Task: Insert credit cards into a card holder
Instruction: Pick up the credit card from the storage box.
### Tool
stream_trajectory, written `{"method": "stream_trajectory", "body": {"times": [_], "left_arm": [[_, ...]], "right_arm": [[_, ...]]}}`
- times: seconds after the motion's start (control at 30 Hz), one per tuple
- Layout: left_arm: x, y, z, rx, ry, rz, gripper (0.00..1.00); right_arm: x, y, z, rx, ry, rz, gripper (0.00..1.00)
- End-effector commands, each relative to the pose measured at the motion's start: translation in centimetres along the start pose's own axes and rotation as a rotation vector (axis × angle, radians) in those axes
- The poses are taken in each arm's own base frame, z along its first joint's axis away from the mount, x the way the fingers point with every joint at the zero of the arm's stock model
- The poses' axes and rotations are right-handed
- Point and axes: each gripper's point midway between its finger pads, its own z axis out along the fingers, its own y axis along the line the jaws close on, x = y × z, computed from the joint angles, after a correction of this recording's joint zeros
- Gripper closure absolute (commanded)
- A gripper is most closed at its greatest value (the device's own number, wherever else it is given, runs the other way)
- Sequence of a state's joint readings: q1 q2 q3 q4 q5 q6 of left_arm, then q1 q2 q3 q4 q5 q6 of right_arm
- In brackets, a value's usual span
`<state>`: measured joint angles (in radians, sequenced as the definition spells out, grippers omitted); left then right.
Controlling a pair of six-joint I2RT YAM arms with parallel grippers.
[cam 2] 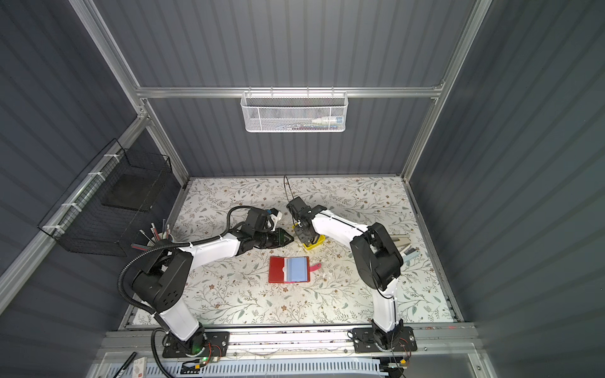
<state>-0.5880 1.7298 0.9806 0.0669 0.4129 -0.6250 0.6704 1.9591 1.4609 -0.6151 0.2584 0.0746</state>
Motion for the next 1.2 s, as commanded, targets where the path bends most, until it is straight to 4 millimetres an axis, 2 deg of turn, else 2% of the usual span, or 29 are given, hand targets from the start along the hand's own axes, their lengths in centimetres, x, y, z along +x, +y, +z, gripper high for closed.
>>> {"method": "stream_trajectory", "body": {"times": [0.0,0.37,1.17], "left_arm": [[-0.3,-0.4,-0.5,0.020,-0.008,-0.004,0.69],[-0.3,-0.6,-0.6,0.023,-0.010,-0.002,0.69],[-0.4,-0.8,-0.8,0.032,-0.017,0.009,0.69]], "right_arm": [[-0.3,-0.3,-0.8,0.013,-0.004,0.002,0.95],[-0.5,1.0,-2.0,-0.058,-0.026,0.026,0.97],[0.2,2.0,-1.0,-0.089,0.003,0.024,0.97]]}}
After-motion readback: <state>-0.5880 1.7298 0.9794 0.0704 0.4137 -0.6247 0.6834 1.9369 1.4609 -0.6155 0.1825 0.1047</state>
